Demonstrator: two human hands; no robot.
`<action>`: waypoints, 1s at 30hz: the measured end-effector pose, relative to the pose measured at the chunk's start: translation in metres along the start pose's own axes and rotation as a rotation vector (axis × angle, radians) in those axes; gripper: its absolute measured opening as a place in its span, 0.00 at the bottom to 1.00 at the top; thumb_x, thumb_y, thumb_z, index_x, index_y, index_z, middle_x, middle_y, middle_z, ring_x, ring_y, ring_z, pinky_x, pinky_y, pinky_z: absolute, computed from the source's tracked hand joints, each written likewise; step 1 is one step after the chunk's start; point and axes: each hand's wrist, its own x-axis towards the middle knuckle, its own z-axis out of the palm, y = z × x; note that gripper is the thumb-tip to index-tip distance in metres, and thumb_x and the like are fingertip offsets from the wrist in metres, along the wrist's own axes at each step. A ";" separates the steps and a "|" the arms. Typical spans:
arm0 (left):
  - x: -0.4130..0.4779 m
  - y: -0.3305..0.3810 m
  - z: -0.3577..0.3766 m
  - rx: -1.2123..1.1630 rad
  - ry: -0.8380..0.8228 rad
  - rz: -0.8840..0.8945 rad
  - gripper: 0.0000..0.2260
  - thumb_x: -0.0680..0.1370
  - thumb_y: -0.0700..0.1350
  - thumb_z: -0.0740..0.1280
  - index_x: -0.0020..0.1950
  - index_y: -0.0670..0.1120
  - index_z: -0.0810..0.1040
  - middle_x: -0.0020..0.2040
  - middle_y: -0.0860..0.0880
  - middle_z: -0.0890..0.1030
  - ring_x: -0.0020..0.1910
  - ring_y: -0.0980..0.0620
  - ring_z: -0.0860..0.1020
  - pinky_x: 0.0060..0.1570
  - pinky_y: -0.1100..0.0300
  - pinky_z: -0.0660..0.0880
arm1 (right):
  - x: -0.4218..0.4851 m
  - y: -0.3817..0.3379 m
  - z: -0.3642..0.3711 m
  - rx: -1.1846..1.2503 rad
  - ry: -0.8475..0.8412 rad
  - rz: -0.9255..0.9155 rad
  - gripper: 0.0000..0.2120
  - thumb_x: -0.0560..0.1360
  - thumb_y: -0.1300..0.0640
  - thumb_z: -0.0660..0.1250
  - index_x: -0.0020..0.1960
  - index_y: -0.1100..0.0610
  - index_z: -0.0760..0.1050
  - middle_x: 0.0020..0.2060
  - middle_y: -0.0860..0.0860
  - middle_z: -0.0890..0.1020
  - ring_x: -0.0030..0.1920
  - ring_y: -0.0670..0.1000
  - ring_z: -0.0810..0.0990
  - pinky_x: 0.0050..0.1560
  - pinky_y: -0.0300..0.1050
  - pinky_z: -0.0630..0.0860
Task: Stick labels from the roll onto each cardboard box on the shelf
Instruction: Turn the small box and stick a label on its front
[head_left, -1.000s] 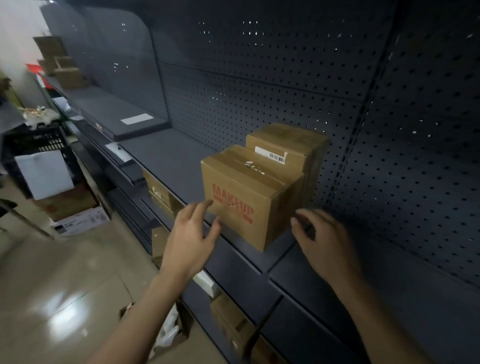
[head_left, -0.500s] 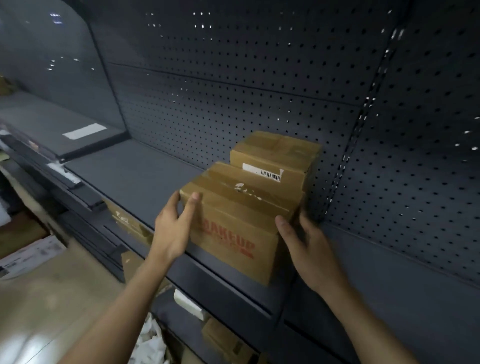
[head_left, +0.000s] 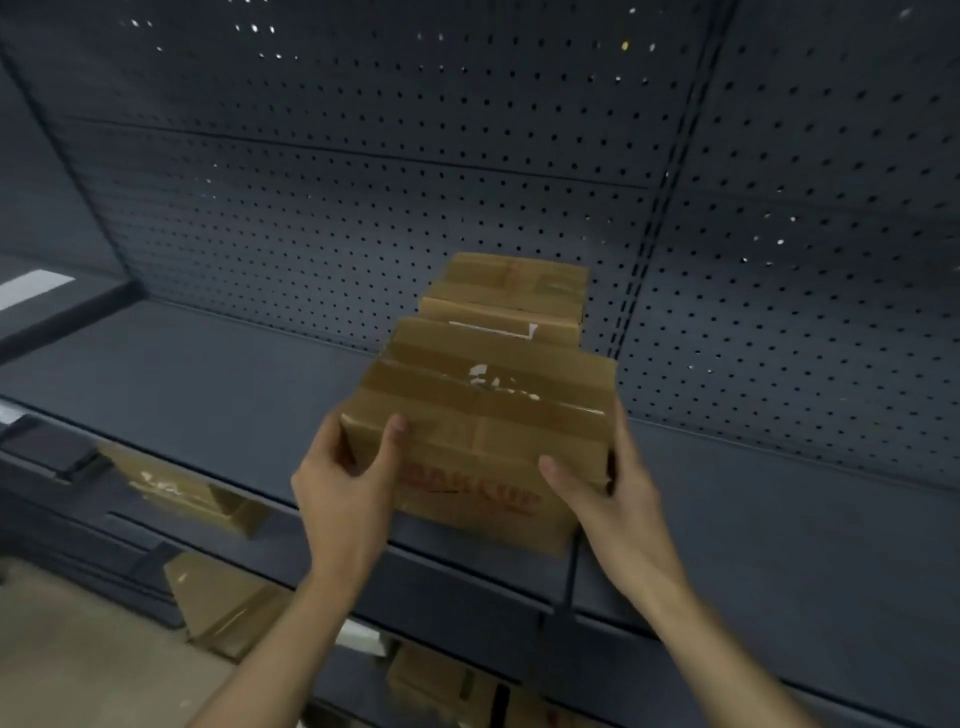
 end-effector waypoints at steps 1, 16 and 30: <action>-0.003 0.001 0.002 -0.035 -0.007 0.007 0.16 0.77 0.57 0.69 0.34 0.57 0.65 0.25 0.59 0.67 0.26 0.59 0.64 0.28 0.67 0.60 | -0.003 0.000 -0.004 -0.009 0.042 -0.027 0.50 0.64 0.38 0.71 0.79 0.39 0.49 0.50 0.14 0.71 0.54 0.20 0.70 0.58 0.20 0.67; -0.056 0.038 0.082 -0.378 -0.421 -0.132 0.21 0.74 0.63 0.69 0.63 0.55 0.78 0.57 0.57 0.82 0.57 0.59 0.80 0.58 0.55 0.77 | -0.053 0.011 -0.094 -0.004 0.408 -0.191 0.44 0.69 0.36 0.68 0.79 0.46 0.55 0.64 0.41 0.79 0.64 0.40 0.77 0.66 0.37 0.72; -0.172 0.094 0.202 -0.486 -0.905 -0.037 0.20 0.73 0.63 0.63 0.58 0.54 0.79 0.51 0.64 0.82 0.51 0.65 0.80 0.45 0.68 0.75 | -0.182 0.020 -0.212 -0.172 0.919 -0.074 0.31 0.72 0.38 0.66 0.72 0.33 0.60 0.59 0.36 0.81 0.60 0.39 0.79 0.60 0.36 0.75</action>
